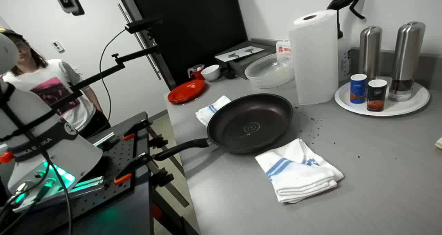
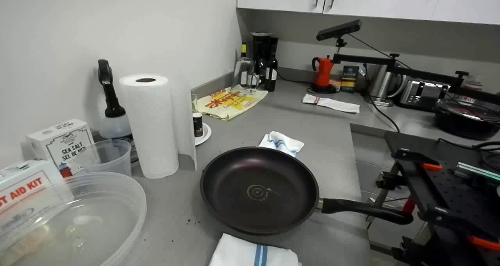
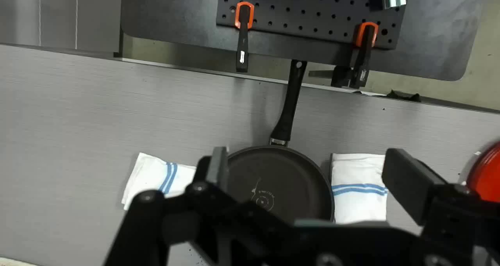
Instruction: Use the towel to wipe the pan.
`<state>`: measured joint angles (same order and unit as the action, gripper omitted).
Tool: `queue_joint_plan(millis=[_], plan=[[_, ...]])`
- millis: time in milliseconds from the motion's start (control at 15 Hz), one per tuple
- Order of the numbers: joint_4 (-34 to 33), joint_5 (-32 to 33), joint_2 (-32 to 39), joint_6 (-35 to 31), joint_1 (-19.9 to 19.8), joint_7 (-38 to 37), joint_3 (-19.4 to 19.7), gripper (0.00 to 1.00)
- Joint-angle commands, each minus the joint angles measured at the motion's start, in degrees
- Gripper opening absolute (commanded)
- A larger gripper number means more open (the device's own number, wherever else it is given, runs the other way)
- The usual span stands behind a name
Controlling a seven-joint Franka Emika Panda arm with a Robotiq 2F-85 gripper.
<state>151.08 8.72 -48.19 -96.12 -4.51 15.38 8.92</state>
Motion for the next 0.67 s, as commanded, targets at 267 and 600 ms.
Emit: queue_joint_plan(millis=[267, 600], plan=[[0.36, 0.43, 0.15, -1.58, 0.42, -0.99, 0.09, 1.00], [1.48, -0.81, 3.32, -5.38, 0.74, -1.32, 0.85, 1.00]])
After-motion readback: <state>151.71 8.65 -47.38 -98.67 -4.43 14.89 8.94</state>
